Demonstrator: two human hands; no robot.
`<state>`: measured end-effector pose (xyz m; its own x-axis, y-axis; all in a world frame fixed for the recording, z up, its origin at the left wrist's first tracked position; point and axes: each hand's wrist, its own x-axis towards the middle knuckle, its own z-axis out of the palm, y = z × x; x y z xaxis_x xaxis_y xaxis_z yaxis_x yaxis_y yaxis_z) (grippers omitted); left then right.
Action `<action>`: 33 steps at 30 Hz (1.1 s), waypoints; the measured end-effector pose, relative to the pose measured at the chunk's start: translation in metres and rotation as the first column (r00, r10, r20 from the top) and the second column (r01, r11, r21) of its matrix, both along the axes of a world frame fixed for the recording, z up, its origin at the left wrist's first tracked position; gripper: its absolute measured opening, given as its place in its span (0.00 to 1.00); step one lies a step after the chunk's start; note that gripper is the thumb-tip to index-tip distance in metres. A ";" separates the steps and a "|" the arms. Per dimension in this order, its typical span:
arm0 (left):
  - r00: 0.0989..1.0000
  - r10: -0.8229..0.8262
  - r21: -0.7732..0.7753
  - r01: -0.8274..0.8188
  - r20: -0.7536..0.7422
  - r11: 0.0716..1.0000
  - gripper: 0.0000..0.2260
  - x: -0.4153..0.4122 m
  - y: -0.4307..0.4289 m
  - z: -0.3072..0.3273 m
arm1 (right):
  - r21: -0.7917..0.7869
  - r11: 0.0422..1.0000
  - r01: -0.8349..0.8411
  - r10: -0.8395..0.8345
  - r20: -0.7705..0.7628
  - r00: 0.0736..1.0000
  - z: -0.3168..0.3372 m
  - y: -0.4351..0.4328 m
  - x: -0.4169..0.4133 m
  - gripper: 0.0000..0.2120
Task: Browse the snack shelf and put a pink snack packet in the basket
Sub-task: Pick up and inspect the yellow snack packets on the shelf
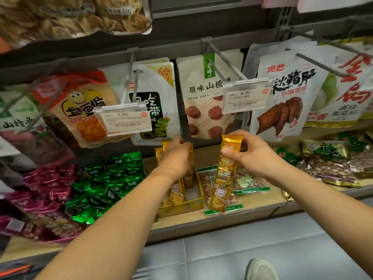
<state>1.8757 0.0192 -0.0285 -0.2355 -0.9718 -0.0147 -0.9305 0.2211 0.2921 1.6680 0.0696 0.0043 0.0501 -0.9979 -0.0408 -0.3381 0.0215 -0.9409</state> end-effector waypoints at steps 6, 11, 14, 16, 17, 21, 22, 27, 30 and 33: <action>0.984 -0.115 0.032 0.112 0.136 0.993 0.18 0.020 0.024 0.023 | -0.171 0.985 0.008 -0.030 -0.122 0.992 0.014 -0.015 0.017 0.16; 0.978 -0.171 0.113 0.157 0.122 0.981 0.19 0.034 0.040 0.030 | -0.310 0.946 0.096 -0.132 -0.095 0.987 0.003 -0.020 0.036 0.17; 0.966 -0.217 0.142 0.197 0.141 0.970 0.20 0.039 0.044 0.026 | -0.352 0.925 0.141 -0.159 -0.025 0.987 -0.009 -0.026 0.049 0.14; 0.957 -0.249 0.143 0.229 0.146 0.963 0.20 0.044 0.046 0.024 | -0.370 0.926 0.078 -0.116 -0.080 0.990 -0.017 -0.030 0.060 0.13; 0.955 -0.261 0.137 0.243 0.140 0.960 0.20 0.046 0.046 0.023 | -0.370 0.928 0.042 -0.090 -0.114 0.989 -0.021 -0.032 0.065 0.13; 0.960 -0.265 0.099 0.256 0.094 0.962 0.22 0.048 0.051 0.017 | -0.279 0.955 -0.098 0.000 -0.330 0.944 -0.049 -0.039 0.075 0.13; 0.964 -0.256 0.087 0.249 0.078 0.965 0.22 0.047 0.051 0.015 | -0.225 0.965 -0.134 0.037 -0.387 0.921 -0.055 -0.041 0.075 0.15; 0.965 -0.262 -0.070 0.262 0.001 0.963 0.20 0.048 0.057 0.027 | -0.195 0.978 -0.079 -0.007 -0.405 0.914 -0.069 -0.057 0.072 0.18; 0.936 -0.351 -0.169 0.352 0.036 0.921 0.21 0.046 0.070 0.038 | -0.161 0.987 0.017 -0.074 -0.354 0.932 -0.074 -0.064 0.077 0.16; 0.920 -0.379 -0.184 0.392 0.105 0.901 0.26 0.047 0.080 0.040 | -0.036 0.997 -0.062 0.050 -0.271 0.961 -0.078 -0.070 0.080 0.19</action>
